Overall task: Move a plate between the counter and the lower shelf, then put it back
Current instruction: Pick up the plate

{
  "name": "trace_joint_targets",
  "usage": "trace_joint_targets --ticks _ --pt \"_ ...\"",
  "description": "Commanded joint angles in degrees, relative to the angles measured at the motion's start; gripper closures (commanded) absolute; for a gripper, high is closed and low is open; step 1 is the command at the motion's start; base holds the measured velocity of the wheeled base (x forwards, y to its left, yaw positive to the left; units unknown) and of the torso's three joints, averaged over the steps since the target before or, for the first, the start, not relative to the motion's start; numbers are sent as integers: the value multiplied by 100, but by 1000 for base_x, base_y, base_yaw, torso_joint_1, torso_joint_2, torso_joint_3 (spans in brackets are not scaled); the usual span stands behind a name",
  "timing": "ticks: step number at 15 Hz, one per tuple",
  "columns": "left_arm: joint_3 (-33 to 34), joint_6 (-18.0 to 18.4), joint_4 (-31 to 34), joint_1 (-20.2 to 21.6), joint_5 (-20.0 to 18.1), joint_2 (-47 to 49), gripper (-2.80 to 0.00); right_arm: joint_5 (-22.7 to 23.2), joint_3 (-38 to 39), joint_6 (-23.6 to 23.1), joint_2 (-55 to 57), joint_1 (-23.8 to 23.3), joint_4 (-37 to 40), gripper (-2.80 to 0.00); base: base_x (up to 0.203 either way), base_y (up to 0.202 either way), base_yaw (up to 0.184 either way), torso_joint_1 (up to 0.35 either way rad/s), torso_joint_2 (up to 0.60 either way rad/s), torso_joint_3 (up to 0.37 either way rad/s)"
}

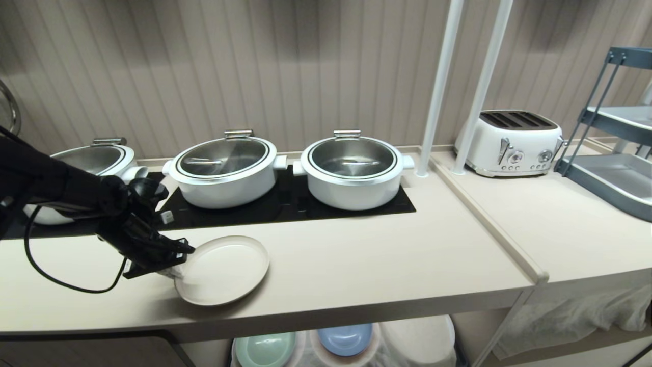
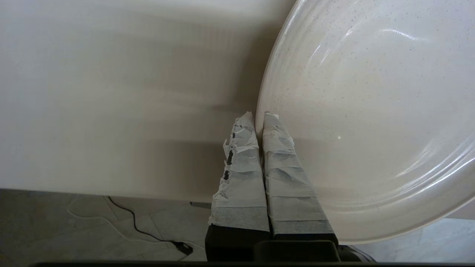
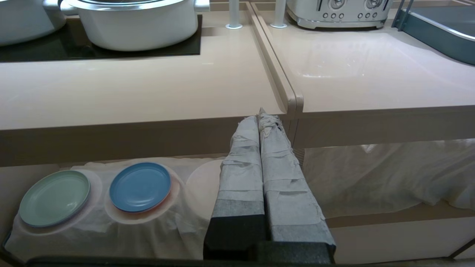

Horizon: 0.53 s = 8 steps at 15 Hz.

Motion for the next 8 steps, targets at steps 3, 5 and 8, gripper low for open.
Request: trace_joint_targets --ticks 3,5,8 --pt "483 -351 12 19 -126 -547 0 0 0 -2 0 0 1 0 0 0 0 0 0 0" --pt "727 -439 12 19 -272 -841 0 0 0 -2 0 0 1 0 0 0 0 0 0 0" --pt "1279 -457 11 32 -381 -1352 0 0 0 -2 0 0 0 0 0 0 0 0 0 0"
